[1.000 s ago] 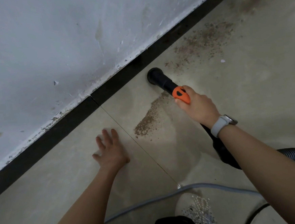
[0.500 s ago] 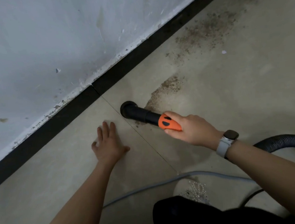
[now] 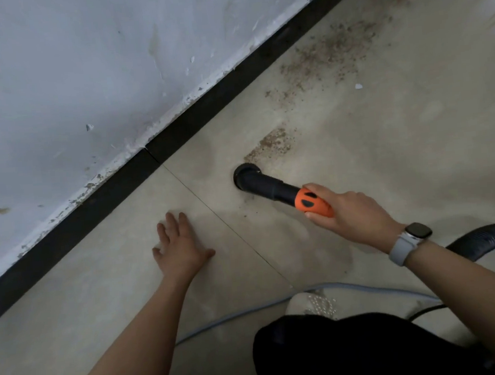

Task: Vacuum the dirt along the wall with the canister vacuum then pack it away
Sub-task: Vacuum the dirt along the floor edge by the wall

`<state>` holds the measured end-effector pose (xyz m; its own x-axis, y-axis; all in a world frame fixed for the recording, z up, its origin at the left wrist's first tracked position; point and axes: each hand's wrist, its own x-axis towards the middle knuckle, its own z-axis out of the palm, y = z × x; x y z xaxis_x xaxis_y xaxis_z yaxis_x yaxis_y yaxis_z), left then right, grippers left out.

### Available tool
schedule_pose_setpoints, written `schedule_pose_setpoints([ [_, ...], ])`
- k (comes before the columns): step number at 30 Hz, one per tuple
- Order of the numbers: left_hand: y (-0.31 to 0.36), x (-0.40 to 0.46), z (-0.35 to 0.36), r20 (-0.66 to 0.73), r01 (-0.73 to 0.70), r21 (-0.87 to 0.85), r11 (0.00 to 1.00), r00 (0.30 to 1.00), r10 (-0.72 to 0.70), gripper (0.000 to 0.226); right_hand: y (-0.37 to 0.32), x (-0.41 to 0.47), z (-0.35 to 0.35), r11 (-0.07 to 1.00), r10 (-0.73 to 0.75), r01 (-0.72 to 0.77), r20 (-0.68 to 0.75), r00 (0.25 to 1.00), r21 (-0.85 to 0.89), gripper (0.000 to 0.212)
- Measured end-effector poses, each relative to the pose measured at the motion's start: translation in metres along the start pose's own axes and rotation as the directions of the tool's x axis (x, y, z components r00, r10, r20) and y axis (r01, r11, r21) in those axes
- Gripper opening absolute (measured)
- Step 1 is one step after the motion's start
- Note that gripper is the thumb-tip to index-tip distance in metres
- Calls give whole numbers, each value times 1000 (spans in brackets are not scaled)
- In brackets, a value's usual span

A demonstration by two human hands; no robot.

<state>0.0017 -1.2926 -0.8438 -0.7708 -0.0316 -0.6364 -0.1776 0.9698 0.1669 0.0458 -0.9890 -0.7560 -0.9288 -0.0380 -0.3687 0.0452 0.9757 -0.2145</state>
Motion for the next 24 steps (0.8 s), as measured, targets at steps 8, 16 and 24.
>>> schedule_pose_setpoints([
  [8, 2, 0, -1, 10, 19, -16, 1000, 1000, -19, 106, -17, -10, 14, 995, -102, 98, 131, 986, 34, 62],
  [16, 12, 5, 4, -4, 63, -89, 994, 998, -63, 102, 15, 37, -21, 979, 171, -165, -46, 984, 117, 52],
  [24, 15, 3, 3, 2, 85, -97, 992, 996, -85, 102, -9, 20, 1, 993, 38, -42, 42, 998, 110, 56],
])
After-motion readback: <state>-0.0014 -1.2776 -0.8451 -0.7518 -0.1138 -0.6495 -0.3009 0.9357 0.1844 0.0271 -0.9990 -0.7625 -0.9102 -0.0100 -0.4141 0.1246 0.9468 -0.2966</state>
